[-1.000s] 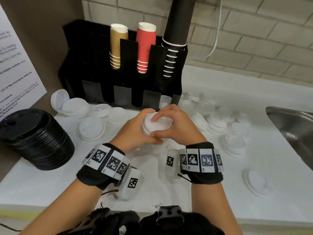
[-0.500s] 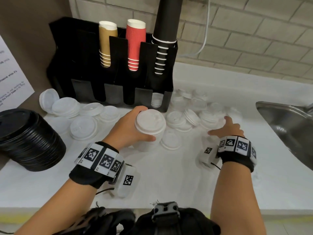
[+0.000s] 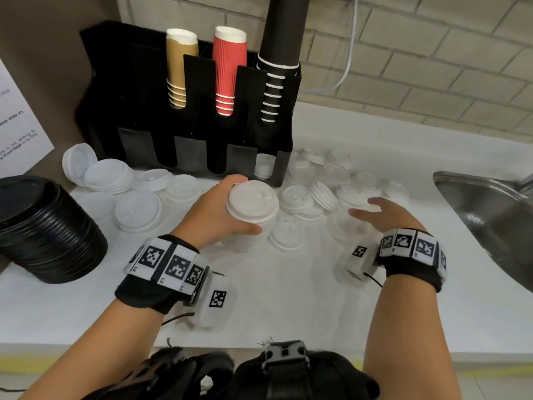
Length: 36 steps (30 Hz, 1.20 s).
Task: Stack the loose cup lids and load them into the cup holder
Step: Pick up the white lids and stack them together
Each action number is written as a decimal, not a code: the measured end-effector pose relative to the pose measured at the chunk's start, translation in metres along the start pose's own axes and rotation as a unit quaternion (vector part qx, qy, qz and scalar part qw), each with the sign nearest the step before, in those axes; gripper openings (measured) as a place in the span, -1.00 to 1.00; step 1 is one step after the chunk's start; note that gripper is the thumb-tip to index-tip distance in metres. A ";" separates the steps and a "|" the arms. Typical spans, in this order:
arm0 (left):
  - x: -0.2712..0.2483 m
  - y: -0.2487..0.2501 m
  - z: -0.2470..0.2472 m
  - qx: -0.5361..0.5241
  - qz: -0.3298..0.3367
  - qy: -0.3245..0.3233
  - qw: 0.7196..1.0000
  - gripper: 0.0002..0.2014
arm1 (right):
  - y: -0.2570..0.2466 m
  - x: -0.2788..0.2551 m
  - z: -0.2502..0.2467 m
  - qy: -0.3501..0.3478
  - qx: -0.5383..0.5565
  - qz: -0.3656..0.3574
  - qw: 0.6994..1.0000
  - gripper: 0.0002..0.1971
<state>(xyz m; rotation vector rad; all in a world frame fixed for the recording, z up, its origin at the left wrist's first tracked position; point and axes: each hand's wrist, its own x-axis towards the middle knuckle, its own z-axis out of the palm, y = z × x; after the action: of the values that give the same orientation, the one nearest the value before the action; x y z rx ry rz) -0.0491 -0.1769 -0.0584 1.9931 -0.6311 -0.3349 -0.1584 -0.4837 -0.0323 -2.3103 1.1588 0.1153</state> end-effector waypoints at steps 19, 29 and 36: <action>0.001 0.001 -0.002 -0.008 -0.001 -0.003 1.000 -0.21 | -0.006 -0.016 -0.001 0.025 -0.119 0.056 0.991 -0.38; -0.002 -0.005 -0.005 -0.037 -0.049 -0.012 0.998 -0.04 | -0.059 -0.060 0.004 0.038 0.062 -0.232 0.970 -0.50; -0.005 -0.009 -0.005 -0.057 -0.041 -0.011 0.997 -0.18 | -0.101 -0.084 0.044 -0.047 0.184 -0.364 0.912 -0.70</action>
<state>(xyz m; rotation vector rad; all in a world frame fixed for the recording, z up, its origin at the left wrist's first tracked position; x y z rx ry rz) -0.0483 -0.1670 -0.0637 1.9117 -0.5324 -0.4344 -0.1262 -0.3531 0.0002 -2.2013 0.1864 -0.2475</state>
